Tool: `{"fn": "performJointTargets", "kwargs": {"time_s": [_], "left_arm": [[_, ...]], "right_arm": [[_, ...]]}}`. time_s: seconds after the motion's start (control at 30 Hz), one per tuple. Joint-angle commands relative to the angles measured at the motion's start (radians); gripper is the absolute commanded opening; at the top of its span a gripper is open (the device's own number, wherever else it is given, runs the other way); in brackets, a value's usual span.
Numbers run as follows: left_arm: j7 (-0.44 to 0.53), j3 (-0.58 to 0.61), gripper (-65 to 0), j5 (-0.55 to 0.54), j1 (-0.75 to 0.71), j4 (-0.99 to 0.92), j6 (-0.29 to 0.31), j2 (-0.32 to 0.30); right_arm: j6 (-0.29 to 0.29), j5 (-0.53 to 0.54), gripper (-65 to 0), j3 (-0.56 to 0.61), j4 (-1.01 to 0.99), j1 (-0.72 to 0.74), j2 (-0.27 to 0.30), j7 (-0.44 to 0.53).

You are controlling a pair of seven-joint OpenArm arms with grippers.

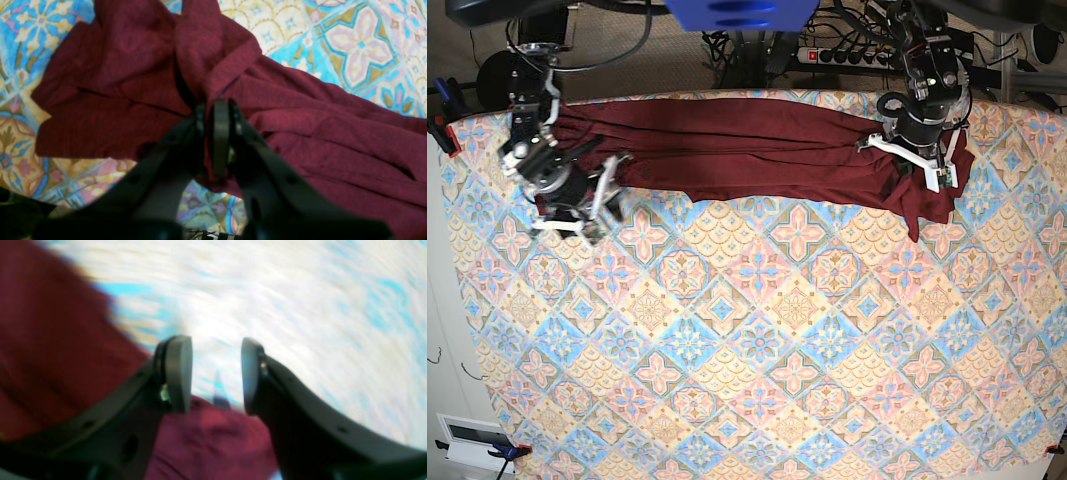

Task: Layout the t-shirt on the table in an organized manner, then fold the t-shirt properly
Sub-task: 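Drag the cuff with the left gripper along the strip toward its end, then move the right gripper back to the strip's end and grasp it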

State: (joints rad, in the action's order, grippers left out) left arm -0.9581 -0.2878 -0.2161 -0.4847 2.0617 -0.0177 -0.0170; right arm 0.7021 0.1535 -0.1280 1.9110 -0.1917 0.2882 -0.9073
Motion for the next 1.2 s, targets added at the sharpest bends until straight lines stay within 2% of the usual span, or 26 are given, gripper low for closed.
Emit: {"fn": "performJointTargets", "kwargs": {"time_s": [0.0,0.17,0.27,0.47,0.7,0.97,1.07,1.17], "left_arm": [[0.014,-0.003,-59.3,-0.004,-0.009,0.021,0.003,-0.002],[0.014,-0.003,-54.5,-0.004,-0.022,0.021,0.002,-0.002],[0.014,-0.003,-53.9,-0.004,-0.033,0.021,0.002,-0.002],[0.014,0.002,-53.9,-0.004,-0.032,0.021,0.003,-0.002],[0.014,0.002,-53.9,-0.004,-0.030,0.021,0.003,-0.002],[0.014,0.003,-54.0,-0.004,-0.030,0.021,0.005,-0.002],[0.015,0.003,-54.0,-0.004,-0.030,0.021,0.005,-0.002],[0.015,0.003,-54.1,-0.004,-0.029,0.021,0.005,-0.002]], "right_arm": [[-0.004,0.007,-41.8,-0.038,0.002,0.024,0.012,0.014],[-0.004,0.007,-41.8,-0.143,-0.106,0.074,0.018,0.012],[-0.004,0.005,-41.8,-0.147,-0.161,0.074,0.069,0.012],[-0.004,0.005,-41.4,-0.057,-0.164,0.073,0.145,0.012],[-0.004,0.007,-41.7,-0.048,-0.176,0.140,0.151,0.012],[-0.004,0.005,-41.8,-0.038,-0.402,0.291,0.151,0.012],[-0.004,0.005,-41.8,0.026,-0.514,0.355,0.153,0.018],[-0.004,0.005,-41.8,0.092,-0.578,0.378,0.191,0.014]]}}
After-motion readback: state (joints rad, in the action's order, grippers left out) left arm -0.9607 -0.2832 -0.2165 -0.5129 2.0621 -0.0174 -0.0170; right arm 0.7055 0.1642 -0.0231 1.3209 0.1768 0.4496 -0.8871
